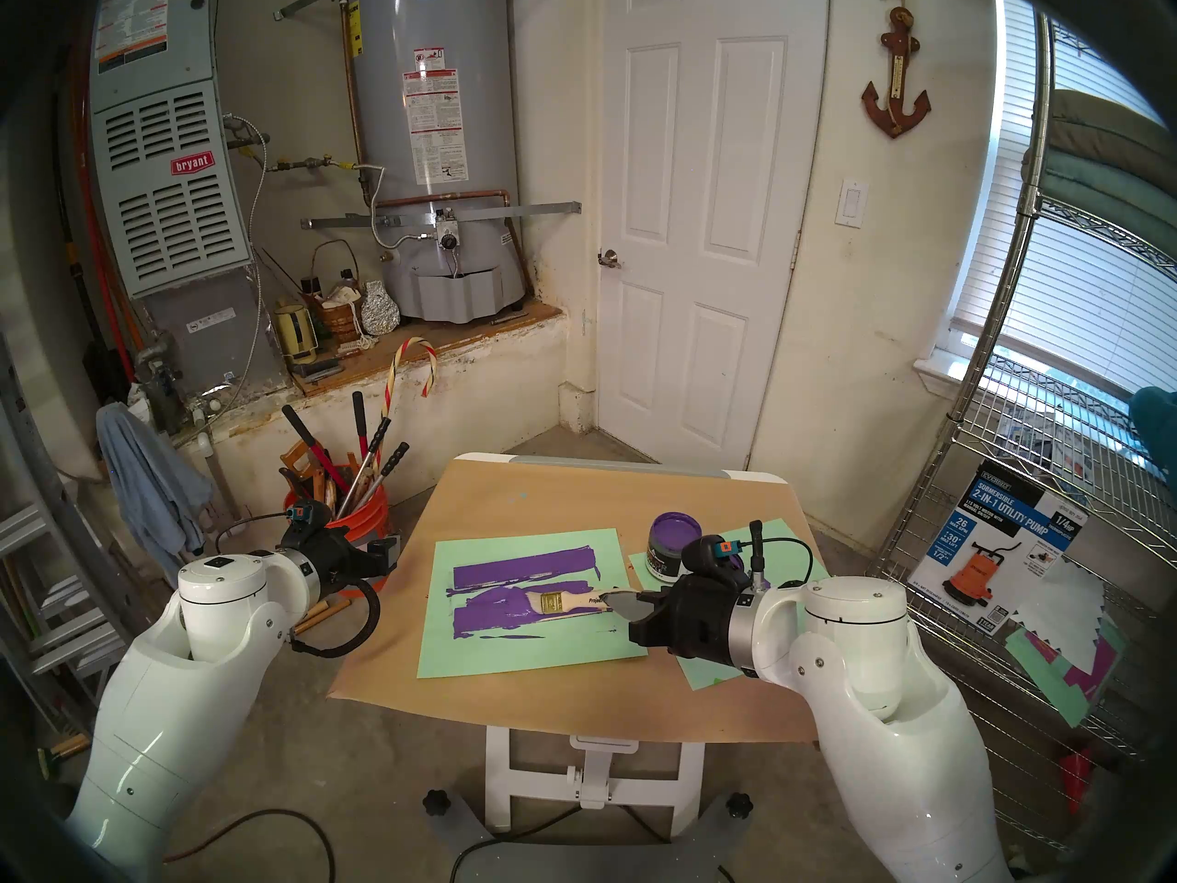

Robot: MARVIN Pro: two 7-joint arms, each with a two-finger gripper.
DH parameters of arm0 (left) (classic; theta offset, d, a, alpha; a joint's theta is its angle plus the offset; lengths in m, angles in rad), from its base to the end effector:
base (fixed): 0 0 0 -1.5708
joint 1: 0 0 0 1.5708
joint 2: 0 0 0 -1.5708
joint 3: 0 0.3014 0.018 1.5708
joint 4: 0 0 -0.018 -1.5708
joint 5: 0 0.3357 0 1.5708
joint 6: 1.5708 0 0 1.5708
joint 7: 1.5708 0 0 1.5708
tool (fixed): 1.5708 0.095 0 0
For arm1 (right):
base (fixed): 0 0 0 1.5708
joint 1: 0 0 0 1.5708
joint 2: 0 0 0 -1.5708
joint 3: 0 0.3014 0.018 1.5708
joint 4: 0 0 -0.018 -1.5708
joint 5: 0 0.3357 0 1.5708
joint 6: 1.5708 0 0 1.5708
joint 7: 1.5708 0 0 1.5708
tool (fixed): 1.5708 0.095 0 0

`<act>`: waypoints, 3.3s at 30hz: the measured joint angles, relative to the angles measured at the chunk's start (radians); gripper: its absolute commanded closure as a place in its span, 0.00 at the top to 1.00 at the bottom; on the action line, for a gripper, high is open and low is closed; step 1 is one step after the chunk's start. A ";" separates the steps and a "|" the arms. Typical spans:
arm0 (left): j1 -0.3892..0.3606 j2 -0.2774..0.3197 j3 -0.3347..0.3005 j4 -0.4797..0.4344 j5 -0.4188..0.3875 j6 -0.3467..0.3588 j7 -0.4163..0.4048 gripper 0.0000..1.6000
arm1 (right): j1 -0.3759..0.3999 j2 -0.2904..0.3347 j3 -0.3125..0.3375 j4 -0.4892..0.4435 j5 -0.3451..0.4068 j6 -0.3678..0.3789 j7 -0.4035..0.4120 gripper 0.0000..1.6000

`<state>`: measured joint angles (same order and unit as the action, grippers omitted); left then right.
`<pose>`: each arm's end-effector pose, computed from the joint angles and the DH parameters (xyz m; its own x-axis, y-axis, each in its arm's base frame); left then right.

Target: Pick up brush, dip the brush into paint, and paint the wood

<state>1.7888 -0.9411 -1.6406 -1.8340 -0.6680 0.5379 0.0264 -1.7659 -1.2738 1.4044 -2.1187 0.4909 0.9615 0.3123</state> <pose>0.3833 0.1483 -0.2893 0.4823 -0.0150 0.8759 -0.0771 -0.9967 0.0254 0.3261 0.0717 -0.2563 0.6368 0.0659 0.7682 0.5468 -0.7411 -0.3897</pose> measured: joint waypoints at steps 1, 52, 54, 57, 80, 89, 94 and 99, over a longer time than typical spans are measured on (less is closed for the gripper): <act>0.000 0.000 0.000 0.000 0.000 0.000 0.000 1.00 | -0.002 0.003 0.004 -0.001 0.000 0.000 0.002 0.00; 0.000 0.000 0.000 0.000 0.000 0.000 0.000 1.00 | -0.086 0.060 0.116 -0.047 0.028 0.000 0.026 0.00; 0.000 0.000 0.000 0.000 0.000 0.000 0.000 1.00 | -0.084 0.061 0.118 -0.040 0.029 0.000 0.026 0.00; 0.000 0.000 0.000 0.000 0.000 0.000 0.000 1.00 | -0.081 0.066 0.125 -0.028 0.034 -0.001 0.027 0.00; 0.000 0.000 0.000 0.000 0.000 0.000 0.000 1.00 | -0.082 0.098 0.160 -0.029 0.038 -0.008 0.029 0.00; 0.000 0.000 0.000 0.000 0.000 0.000 0.000 1.00 | -0.093 0.109 0.175 -0.030 0.038 -0.012 0.029 0.00; 0.000 0.000 0.000 0.000 0.000 0.000 0.000 1.00 | -0.099 0.114 0.183 -0.033 0.038 -0.014 0.029 0.00; 0.000 0.000 0.000 0.000 0.000 0.000 0.000 1.00 | -0.101 0.117 0.188 -0.033 0.038 -0.016 0.029 0.00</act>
<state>1.7888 -0.9411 -1.6406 -1.8340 -0.6681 0.5379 0.0264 -1.8667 -1.1565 1.5920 -2.1519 0.5288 0.9455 0.3416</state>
